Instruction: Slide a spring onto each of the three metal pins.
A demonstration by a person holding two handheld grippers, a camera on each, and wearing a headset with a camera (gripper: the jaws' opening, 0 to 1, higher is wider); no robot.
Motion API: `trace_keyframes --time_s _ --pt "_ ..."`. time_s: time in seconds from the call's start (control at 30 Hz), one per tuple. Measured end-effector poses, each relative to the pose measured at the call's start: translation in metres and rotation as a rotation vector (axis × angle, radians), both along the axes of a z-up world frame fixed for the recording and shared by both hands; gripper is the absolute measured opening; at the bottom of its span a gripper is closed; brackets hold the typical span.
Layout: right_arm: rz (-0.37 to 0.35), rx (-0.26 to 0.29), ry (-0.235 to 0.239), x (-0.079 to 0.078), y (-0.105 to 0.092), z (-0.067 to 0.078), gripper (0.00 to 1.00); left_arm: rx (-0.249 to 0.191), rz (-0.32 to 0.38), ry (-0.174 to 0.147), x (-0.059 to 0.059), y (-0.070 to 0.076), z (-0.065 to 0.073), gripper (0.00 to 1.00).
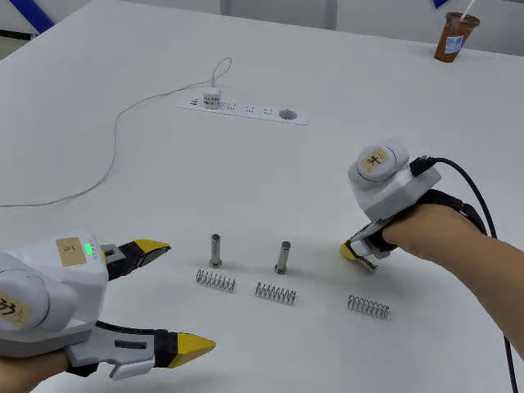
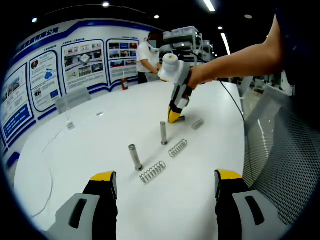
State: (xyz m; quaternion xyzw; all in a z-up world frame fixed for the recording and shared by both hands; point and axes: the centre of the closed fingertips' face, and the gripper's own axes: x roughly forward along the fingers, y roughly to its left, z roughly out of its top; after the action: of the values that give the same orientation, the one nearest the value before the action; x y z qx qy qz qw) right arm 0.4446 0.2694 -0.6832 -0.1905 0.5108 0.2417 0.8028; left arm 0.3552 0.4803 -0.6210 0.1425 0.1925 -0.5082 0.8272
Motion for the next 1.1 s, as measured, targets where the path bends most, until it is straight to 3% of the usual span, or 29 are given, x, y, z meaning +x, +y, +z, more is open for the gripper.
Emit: trace_keyframes --time_s 0.37,1.1 --pt "-0.05 0.042 -0.019 -0.004 -0.008 -0.001 0.09 -0.002 0.01 -0.003 0.003 0.003 0.001 0.81" --pt "-0.066 0.07 -0.115 -0.026 -0.011 0.038 0.09 0.004 -0.008 -0.016 0.003 -0.001 0.006 0.81"
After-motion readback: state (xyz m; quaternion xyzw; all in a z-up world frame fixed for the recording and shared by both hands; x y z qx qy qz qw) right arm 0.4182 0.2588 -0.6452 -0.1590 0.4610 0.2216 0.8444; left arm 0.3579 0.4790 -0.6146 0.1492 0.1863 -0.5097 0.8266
